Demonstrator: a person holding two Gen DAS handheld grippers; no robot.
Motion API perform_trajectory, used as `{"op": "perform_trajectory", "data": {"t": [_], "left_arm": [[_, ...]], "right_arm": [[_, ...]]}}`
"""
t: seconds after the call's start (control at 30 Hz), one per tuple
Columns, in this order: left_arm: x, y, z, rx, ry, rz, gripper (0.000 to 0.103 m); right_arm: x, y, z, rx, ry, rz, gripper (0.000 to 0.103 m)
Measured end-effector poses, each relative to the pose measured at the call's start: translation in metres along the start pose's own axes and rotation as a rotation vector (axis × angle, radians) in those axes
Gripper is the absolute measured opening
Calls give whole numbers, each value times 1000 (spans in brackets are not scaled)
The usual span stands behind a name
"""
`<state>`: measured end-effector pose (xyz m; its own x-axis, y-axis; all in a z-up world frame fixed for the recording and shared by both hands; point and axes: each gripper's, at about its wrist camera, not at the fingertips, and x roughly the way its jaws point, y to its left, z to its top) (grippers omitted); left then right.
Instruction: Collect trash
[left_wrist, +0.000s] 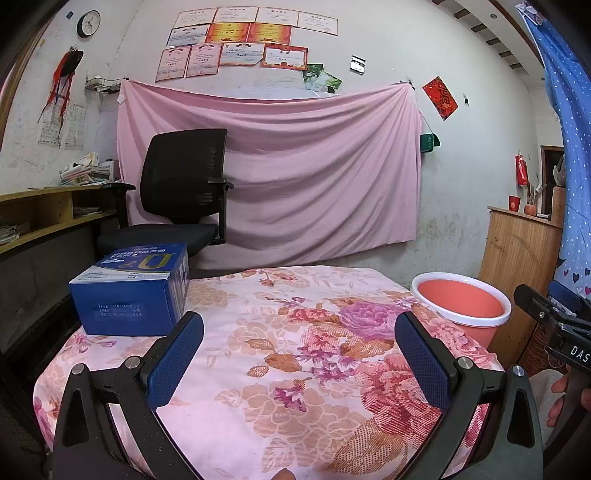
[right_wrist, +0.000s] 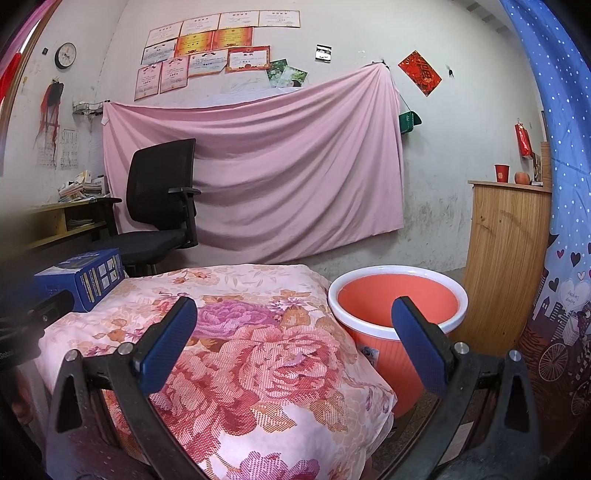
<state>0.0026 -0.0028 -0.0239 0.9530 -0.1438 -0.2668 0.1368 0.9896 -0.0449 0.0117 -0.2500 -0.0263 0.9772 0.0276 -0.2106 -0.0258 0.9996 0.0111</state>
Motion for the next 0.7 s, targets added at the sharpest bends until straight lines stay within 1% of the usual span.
{"op": "perform_trajectory", "data": {"t": [0.7], "left_arm": [[0,0,0,0,-1,1,102]], "right_arm": [[0,2,0,2,2,1,103]]}}
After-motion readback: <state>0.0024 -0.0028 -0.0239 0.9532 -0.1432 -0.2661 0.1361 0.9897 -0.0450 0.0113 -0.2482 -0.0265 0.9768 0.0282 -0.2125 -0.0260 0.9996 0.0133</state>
